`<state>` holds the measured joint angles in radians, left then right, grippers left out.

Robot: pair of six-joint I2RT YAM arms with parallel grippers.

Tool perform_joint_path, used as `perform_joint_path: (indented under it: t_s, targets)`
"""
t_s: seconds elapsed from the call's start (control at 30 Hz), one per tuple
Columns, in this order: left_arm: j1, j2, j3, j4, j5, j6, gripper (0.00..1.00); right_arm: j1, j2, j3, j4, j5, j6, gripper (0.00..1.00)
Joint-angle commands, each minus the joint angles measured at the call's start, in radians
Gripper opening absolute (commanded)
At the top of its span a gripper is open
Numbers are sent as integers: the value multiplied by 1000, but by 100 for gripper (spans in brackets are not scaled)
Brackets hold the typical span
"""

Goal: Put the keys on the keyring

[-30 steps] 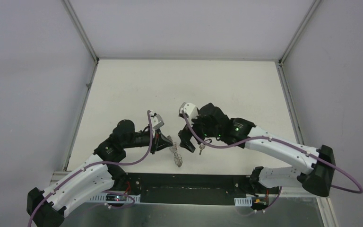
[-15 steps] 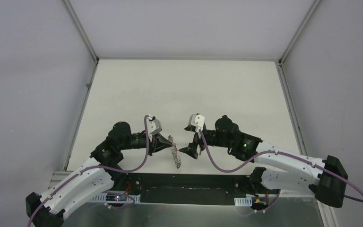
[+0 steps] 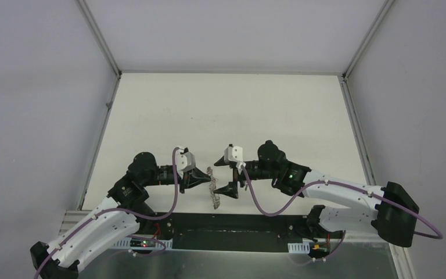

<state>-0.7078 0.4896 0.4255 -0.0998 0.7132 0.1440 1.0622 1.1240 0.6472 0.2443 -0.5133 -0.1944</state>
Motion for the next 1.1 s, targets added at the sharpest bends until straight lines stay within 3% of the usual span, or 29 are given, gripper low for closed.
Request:
perform_joint_path:
  t_s: [0.0,0.03,0.07,0.13,0.33,0.57,0.73,0.97,1.07]
  targets:
    - [-8,-9,4,55,28,19,0,3,2,38,69,-60,-27,61]
    - [-8,-8,5,57,28,19,0,4,1,33,70,-59,-33,23]
    - [-8,-7,6,57,29,19,0,3,-1,30,72,-58,-35,13]
    - [-8,-6,8,58,29,19,0,4,-3,24,76,-50,-37,4]
    - [-8,-8,9,60,31,17,0,3,-13,17,76,-39,-39,5]
    - [-9,-8,10,69,39,8,0,2,4,12,75,-48,-44,24]
    - [-9,-13,9,74,43,2,0,2,17,14,75,-59,-45,25]
    - [-9,-26,8,81,46,1,0,2,20,9,75,-59,-46,14]
    - [-10,-32,6,84,48,-1,0,2,14,6,76,-62,-46,0]
